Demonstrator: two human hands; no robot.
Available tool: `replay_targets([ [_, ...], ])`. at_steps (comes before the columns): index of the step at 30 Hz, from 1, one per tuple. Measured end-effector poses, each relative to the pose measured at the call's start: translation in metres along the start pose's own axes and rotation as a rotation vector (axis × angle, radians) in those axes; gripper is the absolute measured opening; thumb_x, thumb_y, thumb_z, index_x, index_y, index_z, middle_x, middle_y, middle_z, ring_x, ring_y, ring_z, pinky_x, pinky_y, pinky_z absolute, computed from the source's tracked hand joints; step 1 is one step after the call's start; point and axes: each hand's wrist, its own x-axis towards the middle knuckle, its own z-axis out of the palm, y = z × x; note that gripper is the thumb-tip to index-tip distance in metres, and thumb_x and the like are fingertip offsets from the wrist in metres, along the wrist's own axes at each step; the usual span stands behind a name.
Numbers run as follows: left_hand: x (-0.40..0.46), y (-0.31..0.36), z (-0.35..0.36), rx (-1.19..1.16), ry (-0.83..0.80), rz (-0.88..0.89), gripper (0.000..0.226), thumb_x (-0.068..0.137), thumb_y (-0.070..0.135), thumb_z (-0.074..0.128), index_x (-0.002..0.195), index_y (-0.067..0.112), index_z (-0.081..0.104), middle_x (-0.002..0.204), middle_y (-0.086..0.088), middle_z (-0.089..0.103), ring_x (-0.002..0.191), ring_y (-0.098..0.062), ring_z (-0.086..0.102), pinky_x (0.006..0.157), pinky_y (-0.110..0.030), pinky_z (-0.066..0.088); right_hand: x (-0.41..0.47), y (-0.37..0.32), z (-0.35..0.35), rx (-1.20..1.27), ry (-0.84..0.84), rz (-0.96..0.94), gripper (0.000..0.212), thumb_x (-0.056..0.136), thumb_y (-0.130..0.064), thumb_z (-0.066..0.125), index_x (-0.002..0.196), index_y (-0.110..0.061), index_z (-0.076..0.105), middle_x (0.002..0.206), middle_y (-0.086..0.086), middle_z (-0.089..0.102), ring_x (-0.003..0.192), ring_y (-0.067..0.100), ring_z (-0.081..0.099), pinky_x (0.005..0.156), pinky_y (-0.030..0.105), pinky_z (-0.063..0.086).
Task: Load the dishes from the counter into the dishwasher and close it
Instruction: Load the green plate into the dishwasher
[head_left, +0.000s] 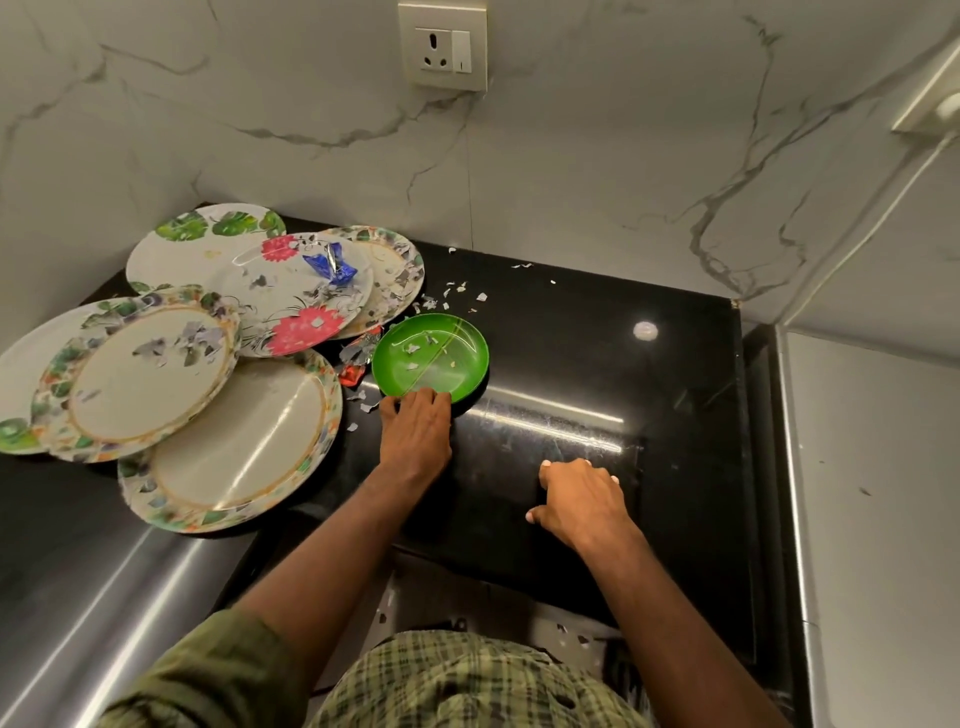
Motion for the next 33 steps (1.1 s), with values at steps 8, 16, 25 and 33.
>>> replay_targets([
  [8,-0.006,0.003,-0.011,-0.093,0.122,0.125,0.036,0.085,-0.006,0.053,0.115,0.013,0.054,0.12,-0.01,0.054,0.109,-0.033,0.052,0.082,-0.047,0.051,-0.002,0.0,0.005,-0.003,-0.01,0.012,0.072,0.093,-0.051,0.072,0.155,-0.025,0.045,0.147,0.021,0.054,0.138,0.04,0.051,0.122,0.058,0.033],
  [16,0.009,-0.01,-0.059,-0.957,0.518,-0.235,0.016,0.104,0.012,0.053,0.12,0.01,0.052,0.112,-0.005,0.057,0.092,-0.013,0.054,0.071,-0.007,0.041,0.0,0.001,0.015,-0.012,-0.055,0.034,0.08,0.1,-0.05,0.064,0.166,-0.029,0.024,0.167,0.031,0.019,0.148,0.052,0.034,0.124,0.06,0.024],
  [25,0.003,-0.012,-0.047,-1.562,0.27,-0.531,0.026,0.108,0.014,0.052,0.134,0.01,0.054,0.118,-0.006,0.069,0.109,-0.021,0.068,0.1,-0.05,0.057,0.002,0.004,0.02,-0.021,-0.057,0.034,0.08,0.101,-0.052,0.061,0.166,-0.031,0.02,0.169,0.027,0.019,0.151,0.051,0.029,0.124,0.06,0.023],
  [33,-0.033,0.008,-0.051,-0.917,0.347,0.36,0.025,0.094,0.001,0.067,0.111,0.019,0.063,0.102,0.015,0.072,0.09,-0.009,0.071,0.076,-0.015,0.05,-0.012,0.024,0.017,0.566,0.338,0.144,0.052,0.1,-0.068,0.047,0.125,-0.03,0.07,0.119,0.011,0.074,0.117,0.037,0.067,0.1,0.045,0.054],
])
